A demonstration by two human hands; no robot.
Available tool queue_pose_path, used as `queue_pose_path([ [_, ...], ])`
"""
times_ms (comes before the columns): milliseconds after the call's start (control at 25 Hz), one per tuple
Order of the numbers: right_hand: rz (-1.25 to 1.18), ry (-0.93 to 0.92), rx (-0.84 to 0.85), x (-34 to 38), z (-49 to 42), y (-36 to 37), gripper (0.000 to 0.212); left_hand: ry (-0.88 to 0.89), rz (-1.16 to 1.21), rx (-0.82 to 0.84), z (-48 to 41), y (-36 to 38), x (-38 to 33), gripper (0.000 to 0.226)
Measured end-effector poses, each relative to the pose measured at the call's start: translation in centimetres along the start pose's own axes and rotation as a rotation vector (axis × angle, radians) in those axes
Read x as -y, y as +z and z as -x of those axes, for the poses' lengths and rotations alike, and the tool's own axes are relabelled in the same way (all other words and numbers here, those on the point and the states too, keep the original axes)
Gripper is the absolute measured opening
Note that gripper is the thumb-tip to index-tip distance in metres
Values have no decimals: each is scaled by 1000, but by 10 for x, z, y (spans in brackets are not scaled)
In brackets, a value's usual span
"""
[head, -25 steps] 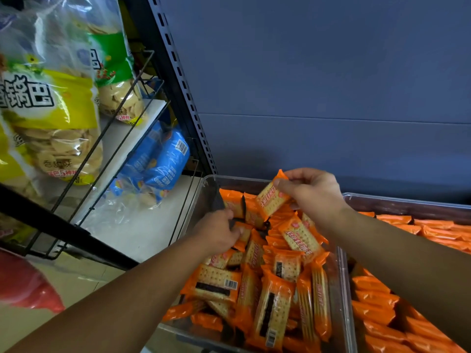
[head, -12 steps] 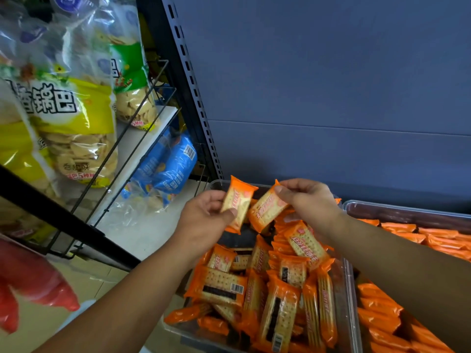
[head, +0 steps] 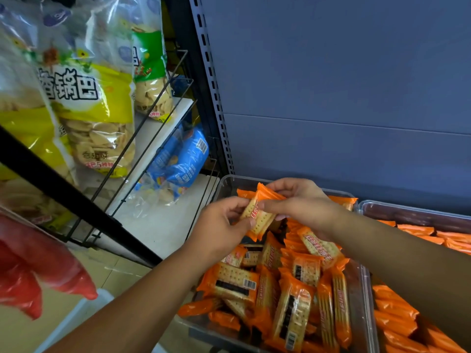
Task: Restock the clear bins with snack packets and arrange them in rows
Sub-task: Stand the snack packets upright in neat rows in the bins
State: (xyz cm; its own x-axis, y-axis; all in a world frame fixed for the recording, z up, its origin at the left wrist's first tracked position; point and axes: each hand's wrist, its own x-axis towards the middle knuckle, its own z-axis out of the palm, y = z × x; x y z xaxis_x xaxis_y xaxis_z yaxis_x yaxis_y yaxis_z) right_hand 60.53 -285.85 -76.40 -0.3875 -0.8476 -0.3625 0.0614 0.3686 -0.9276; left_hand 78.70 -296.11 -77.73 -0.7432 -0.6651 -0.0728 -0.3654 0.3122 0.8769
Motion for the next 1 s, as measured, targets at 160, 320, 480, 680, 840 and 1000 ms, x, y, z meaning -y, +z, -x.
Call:
queue_pose_path([
  [160,258,-64,-111,3,-18,23,42,31,-473,-222,-2,-34,20,33],
  [320,602,-160,-87,-14,-43,54,41,-29,-469,-165,9,-36,35,35],
  [480,1256,-304,-99,-29,-53,63,55,-43,-451,-135,10,-38,43,36],
  [680,1372,-352,-165,-29,-60,59,57,-24,-487,-110,9,-39,44,27],
  [840,1444,-358,-144,-31,-62,56,58,60,-552,-58,10,-40,40,24],
  [1000,1497,-337,-159,-33,-61,57,62,159,-668,84,8,-39,31,26],
])
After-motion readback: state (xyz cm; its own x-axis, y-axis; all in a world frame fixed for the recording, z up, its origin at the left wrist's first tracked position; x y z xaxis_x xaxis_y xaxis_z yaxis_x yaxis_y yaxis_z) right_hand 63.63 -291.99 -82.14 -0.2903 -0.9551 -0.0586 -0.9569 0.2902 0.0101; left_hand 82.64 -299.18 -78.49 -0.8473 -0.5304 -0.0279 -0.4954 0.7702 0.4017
